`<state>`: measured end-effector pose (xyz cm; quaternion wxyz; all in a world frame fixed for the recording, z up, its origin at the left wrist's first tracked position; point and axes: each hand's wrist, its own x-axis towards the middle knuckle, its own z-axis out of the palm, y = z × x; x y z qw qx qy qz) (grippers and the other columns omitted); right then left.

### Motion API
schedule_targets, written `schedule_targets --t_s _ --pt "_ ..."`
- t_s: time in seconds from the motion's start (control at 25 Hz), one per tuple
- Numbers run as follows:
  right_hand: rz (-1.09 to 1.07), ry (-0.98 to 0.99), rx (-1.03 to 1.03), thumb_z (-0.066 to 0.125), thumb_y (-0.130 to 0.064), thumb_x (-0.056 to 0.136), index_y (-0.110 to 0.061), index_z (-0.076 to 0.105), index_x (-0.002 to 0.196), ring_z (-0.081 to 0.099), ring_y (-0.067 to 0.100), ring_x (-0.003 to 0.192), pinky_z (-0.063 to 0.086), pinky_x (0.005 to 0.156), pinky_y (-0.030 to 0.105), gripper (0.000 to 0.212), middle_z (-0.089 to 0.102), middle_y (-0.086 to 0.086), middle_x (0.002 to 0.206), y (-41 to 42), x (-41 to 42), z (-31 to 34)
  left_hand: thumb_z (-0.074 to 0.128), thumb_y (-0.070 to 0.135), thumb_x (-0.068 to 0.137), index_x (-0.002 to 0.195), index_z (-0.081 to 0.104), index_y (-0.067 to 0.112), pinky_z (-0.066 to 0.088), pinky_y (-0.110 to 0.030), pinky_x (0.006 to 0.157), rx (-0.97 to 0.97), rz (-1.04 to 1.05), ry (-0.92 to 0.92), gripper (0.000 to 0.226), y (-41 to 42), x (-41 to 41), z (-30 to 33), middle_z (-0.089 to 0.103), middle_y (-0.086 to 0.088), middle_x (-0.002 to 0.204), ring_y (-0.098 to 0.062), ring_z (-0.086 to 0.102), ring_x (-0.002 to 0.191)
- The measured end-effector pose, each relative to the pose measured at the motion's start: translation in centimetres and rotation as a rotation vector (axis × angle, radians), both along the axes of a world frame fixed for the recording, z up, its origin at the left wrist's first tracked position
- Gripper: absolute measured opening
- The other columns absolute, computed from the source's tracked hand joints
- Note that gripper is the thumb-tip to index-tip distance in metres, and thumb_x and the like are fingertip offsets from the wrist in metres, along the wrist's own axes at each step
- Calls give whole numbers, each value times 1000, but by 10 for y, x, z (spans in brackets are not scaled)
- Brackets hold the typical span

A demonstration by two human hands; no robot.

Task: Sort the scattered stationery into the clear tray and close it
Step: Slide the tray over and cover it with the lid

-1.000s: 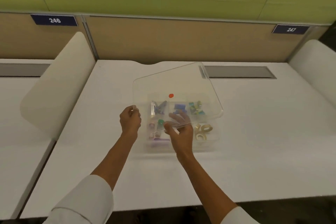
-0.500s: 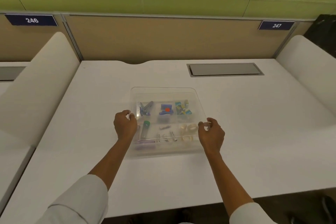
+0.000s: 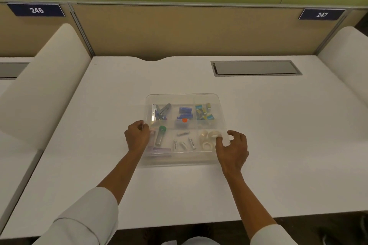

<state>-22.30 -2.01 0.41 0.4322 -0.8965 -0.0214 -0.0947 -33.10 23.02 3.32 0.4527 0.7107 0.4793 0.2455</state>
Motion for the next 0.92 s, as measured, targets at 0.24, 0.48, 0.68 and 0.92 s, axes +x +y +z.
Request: schedule_targets --t_s 0.24,0.48,0.68,0.92 --pt "116 -25 62 77 -22 74 -14 55 119 60 28 106 54 87 49 51 54 4 124 1 21 6 69 24 87 131 54 3 50 -43 99 50 -70 84 51 14 7 -7 61 -16 128 -33 58 116" --pt "424 -11 -199 68 -30 88 -7 44 140 44 30 133 44 100 39 61 50 13 143 34 75 29 72 42 83 142 39 4 32 -42 112 368 -370 184 78 27 37 9 38 -15 150 -29 32 141" --pt "605 91 -484 46 -50 98 -4 17 155 13 30 152 27 119 51 78 15 13 165 64 113 19 35 72 80 152 16 5 9 -43 121 476 -625 464 100 38 57 -2 8 -12 162 -26 3 150" --pt "583 20 -534 37 -55 99 -2 20 154 5 23 154 32 116 46 79 14 12 166 68 113 2 17 82 76 153 12 6 8 -43 122 541 -637 538 108 39 54 -24 1 -11 163 -24 -3 150"
